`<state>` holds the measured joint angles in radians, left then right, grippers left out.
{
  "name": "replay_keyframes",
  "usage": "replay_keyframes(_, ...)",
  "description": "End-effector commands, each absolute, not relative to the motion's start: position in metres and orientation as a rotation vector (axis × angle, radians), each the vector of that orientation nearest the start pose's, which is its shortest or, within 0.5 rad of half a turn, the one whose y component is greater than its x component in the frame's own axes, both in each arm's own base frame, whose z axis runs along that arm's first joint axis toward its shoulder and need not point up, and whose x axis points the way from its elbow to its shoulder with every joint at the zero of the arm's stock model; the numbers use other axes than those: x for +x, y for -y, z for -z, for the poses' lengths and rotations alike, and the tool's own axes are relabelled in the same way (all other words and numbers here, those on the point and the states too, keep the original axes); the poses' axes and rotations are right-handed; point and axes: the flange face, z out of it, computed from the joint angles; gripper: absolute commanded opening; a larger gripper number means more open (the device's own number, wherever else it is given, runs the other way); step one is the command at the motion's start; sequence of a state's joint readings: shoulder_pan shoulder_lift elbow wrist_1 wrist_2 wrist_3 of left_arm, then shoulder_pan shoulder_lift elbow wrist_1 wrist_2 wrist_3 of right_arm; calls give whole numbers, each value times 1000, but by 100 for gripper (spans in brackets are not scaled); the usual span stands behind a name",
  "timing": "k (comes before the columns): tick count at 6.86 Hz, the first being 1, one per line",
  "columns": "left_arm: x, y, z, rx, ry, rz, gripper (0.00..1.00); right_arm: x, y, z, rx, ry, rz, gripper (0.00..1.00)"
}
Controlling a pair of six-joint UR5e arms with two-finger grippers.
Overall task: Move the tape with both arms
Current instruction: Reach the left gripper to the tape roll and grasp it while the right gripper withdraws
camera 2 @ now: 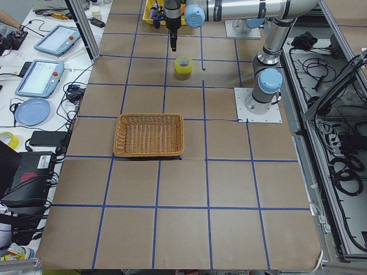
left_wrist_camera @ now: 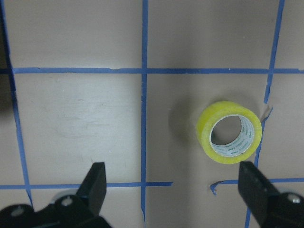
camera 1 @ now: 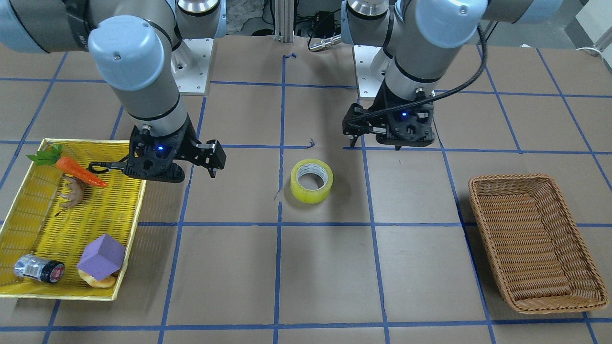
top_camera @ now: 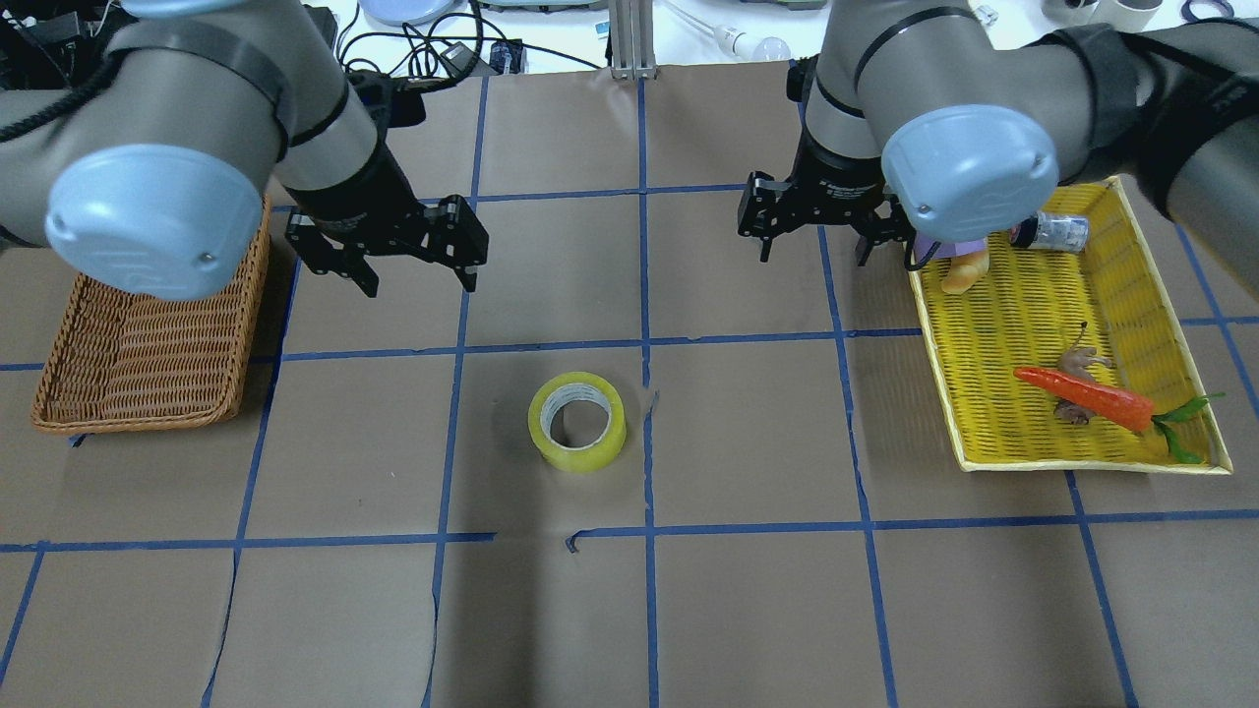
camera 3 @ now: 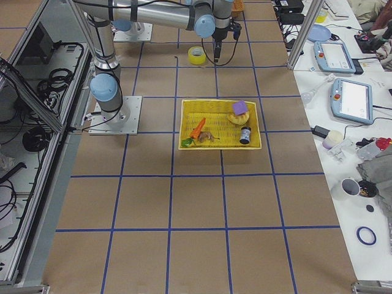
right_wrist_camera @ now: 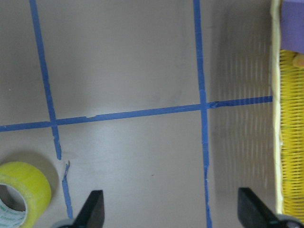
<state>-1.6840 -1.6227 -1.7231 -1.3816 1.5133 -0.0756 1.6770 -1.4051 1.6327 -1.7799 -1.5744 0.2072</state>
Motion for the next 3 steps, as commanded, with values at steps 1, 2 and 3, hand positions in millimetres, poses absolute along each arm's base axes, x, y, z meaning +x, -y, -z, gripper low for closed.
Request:
replay_keyframes(1, -253, 450, -323, 125, -3206, 53, 100, 176, 527, -409, 165, -3168, 4, 100)
replay_keyframes(2, -255, 435, -283, 124, -3212, 85, 100, 175, 524, -410, 163, -3168, -18, 100)
replay_keyframes(3, -253, 428, -253, 119, -3211, 76, 100, 173, 517, -421, 163, -3180, -8, 100)
